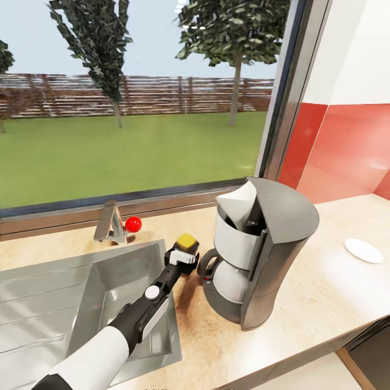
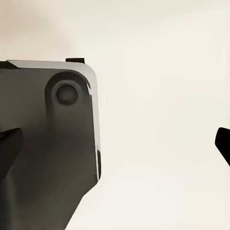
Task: Set up a coffee station on the kitchen countertop: keep the coffee maker on the countertop, move the bottle of coffee from the kitchen shelf to the counter next to the coffee maker, place a paper coffee filter on top of the coffee maker, put the saucer next to the coffee maker with the coffee cup on the saucer, and place the electric kettle next to the coffee maker.
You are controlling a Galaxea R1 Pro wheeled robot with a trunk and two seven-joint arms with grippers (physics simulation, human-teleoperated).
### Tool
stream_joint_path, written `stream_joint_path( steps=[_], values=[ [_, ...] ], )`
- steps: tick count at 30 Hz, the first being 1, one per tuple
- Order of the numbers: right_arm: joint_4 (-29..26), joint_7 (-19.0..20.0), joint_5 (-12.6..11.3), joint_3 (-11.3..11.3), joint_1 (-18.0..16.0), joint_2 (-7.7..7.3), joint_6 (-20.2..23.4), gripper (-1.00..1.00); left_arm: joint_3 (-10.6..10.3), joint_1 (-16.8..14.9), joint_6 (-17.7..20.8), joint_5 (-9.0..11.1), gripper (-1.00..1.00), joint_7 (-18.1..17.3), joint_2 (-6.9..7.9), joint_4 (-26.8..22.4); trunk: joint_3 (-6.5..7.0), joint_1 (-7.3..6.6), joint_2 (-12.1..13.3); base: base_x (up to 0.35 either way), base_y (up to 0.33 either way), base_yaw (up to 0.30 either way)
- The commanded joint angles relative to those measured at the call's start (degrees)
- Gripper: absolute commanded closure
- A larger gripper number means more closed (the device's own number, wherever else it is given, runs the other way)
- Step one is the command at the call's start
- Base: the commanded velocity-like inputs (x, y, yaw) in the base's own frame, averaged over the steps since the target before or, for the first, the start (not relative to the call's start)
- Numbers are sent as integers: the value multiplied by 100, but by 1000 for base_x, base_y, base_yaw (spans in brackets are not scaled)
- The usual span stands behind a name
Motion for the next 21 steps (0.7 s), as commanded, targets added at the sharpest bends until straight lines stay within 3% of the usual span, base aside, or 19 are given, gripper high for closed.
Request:
stream_joint_path(
  steps=[1,21],
  values=[
    [6,-3,58,-46,-5,3,-21,-100,-24,-8,-22,60,-100,-1,3,6,-11,2,-12,-154,0,0],
    [-2,-3,51,-47,-5,4,-21,-100,-32,-5,-22,66,-100,6,37,1,-11,2,-12,-322,0,14]
  ],
)
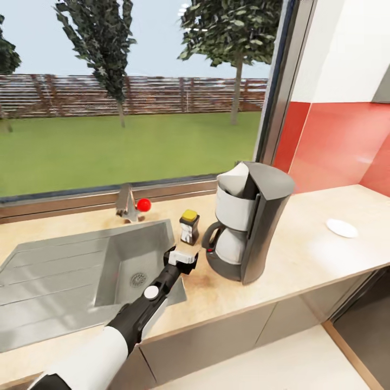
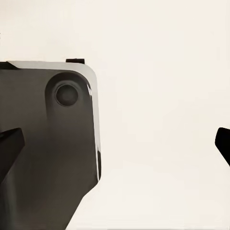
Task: Set up a coffee station on the kitchen countertop: keep the coffee maker on the countertop, move the bottle of coffee from the kitchen shelf to the counter next to the coffee maker, place a paper coffee filter on top of the coffee maker, put the saucer next to the coffee maker with the coffee cup on the saucer, and place the electric kettle next to the coffee maker.
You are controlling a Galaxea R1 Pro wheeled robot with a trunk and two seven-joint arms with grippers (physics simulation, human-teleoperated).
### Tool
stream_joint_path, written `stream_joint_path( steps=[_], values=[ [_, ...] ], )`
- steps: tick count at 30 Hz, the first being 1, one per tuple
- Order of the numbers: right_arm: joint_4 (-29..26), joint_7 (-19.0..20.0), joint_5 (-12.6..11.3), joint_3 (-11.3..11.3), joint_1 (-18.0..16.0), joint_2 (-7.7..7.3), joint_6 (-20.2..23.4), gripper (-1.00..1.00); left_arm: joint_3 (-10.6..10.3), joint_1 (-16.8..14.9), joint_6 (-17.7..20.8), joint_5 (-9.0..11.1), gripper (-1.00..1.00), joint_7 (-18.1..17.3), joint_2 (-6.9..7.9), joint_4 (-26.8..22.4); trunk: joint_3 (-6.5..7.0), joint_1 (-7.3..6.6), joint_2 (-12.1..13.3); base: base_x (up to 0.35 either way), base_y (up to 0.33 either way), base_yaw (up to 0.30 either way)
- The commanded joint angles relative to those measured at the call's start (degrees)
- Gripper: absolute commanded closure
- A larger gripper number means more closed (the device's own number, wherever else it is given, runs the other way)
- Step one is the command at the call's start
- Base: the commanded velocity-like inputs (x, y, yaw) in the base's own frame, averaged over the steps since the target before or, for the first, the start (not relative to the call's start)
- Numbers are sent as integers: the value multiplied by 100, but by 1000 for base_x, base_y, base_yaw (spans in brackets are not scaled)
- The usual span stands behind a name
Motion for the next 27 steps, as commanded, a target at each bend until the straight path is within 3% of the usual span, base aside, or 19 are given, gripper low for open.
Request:
stream_joint_path(
  steps=[1,9,10,11,17,21,23,27],
  values=[
    [5,-4,60,-46,-4,3,-20,-100,-27,-9,-25,60,-100,-4,17,-7,-12,0,-12,-335,0,228],
    [5,-4,60,-46,-4,7,-20,-100,-61,12,-68,26,-100,-228,102,-132,-12,0,-12,-226,0,267],
    [5,-4,60,-46,-4,7,-20,-100,-68,19,-87,19,-100,-391,107,-145,-12,0,-12,-38,0,277],
    [5,-4,60,-45,-4,6,-20,-100,-72,86,-103,11,-100,-889,117,-225,-12,0,-12,-16,0,278],
    [5,-4,60,-45,-4,5,-20,-100,-45,431,-56,-2,-100,-2339,139,-699,-12,0,-12,-6,0,278],
    [8,-4,60,-45,-4,9,-20,-100,-44,742,-19,48,-100,-3237,276,-1042,-12,0,-12,-1,0,278],
    [11,-4,60,-45,-4,9,-20,-100,-34,996,-11,67,-100,-3520,352,-1286,-12,0,-12,0,0,278],
    [13,-4,60,-45,-4,12,-20,-100,-46,1463,-17,62,-100,-3661,416,-1710,-12,0,-12,0,0,226]
  ],
)
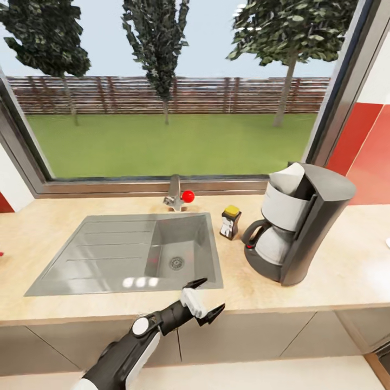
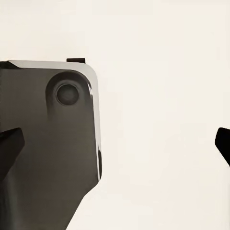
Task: Set up a coffee station on the kitchen countertop: keep the coffee maker on the countertop, move the bottle of coffee from the kitchen shelf to the counter next to the coffee maker, place a paper coffee filter on top of the coffee maker, put the saucer next to the coffee maker with the coffee cup on the saucer, and place the electric kettle next to the coffee maker.
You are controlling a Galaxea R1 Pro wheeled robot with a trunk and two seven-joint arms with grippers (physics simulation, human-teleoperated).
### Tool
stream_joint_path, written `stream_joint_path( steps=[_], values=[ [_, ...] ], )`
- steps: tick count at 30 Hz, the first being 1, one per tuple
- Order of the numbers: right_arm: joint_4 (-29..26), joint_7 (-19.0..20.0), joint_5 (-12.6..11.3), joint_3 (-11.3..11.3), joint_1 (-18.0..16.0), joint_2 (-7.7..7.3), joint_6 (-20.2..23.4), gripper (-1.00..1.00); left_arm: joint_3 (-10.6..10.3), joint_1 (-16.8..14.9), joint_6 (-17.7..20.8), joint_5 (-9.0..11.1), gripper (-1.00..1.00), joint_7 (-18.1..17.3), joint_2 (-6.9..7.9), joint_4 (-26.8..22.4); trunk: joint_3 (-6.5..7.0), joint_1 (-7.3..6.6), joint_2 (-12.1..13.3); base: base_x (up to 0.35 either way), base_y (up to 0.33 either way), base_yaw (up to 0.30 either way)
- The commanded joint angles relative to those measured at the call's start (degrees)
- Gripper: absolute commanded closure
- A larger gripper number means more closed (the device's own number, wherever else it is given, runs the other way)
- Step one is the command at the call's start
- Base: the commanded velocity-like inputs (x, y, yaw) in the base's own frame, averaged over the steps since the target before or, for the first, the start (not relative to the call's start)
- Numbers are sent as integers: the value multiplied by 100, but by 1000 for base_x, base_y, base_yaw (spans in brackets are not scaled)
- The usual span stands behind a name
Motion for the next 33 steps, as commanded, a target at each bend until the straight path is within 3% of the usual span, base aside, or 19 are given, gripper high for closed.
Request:
stream_joint_path(
  steps=[1,2,5,13,21,22,33],
  values=[
    [5,-4,60,-47,-4,3,-20,-100,-11,52,-5,39,-100,-27,3,-45,-11,3,-11,0,0,117],
    [5,-4,60,-47,-4,4,-20,-100,-20,331,-4,-7,-100,-13,9,-355,-11,3,-11,-83,0,31],
    [-2,-4,60,-47,-4,-4,-20,-100,-11,514,-6,-30,-100,30,-2,-577,-11,3,-11,-263,-47,8],
    [-14,-10,44,-63,-4,1,-22,-100,3,535,4,-34,-100,425,13,-746,-11,3,-11,-302,-168,0],
    [-12,-13,33,-74,-4,4,-20,-100,3,538,15,-42,-100,494,4,-760,-11,3,-11,-158,-237,0],
    [-6,-13,34,-73,-4,4,-20,-100,-21,538,8,-40,-100,766,-1,-752,-11,3,-11,-2,-269,0],
    [-3,-13,39,-73,-4,4,-20,-100,-32,538,7,-34,-100,784,1,-760,-11,3,-11,-58,-269,0]
  ],
)
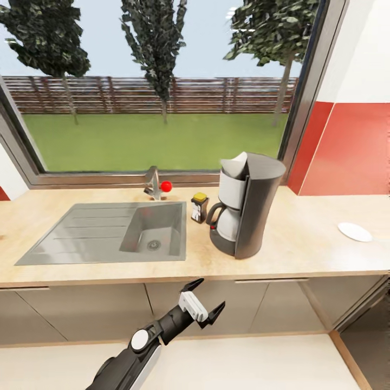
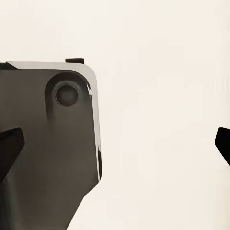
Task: Set up a coffee station on the kitchen countertop: keep the coffee maker on the countertop, move the bottle of coffee from the kitchen shelf to the counter next to the coffee maker, place a paper coffee filter on top of the coffee maker, put the saucer next to the coffee maker with the coffee cup on the saucer, and place the electric kettle next to the coffee maker.
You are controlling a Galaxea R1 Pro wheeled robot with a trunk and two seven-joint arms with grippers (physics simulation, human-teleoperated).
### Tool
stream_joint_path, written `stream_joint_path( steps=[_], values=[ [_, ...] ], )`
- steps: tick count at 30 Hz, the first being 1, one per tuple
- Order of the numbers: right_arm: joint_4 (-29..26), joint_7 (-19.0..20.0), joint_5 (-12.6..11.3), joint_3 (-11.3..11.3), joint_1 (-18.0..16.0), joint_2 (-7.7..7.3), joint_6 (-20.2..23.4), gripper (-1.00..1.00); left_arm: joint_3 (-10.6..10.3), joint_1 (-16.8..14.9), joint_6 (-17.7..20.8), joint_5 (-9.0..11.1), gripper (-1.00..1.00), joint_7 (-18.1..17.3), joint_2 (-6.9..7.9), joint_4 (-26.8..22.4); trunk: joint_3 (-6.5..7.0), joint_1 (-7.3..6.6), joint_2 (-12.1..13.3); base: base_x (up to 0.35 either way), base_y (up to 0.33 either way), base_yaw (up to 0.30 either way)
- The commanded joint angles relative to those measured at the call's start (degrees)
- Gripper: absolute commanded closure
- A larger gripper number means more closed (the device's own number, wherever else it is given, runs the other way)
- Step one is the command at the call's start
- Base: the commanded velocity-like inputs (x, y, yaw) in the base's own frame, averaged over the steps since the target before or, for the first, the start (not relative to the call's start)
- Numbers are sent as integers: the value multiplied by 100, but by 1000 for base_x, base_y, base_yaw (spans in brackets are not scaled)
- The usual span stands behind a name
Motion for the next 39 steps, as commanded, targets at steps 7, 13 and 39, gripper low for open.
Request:
stream_joint_path(
  steps=[7,13,39],
  values=[
    [8,-1,58,-47,-6,3,-21,-100,-2,-6,3,55,-100,-32,0,5,-11,2,-11,-92,-269,0],
    [8,-1,60,-47,-6,3,-21,-100,-2,-6,3,57,-100,-29,0,5,-11,2,-11,-122,-269,-49],
    [-1,7,54,-47,-6,30,-21,-100,-2,-6,-5,49,-100,451,-48,303,-11,2,-11,-51,-202,-152]
  ],
)
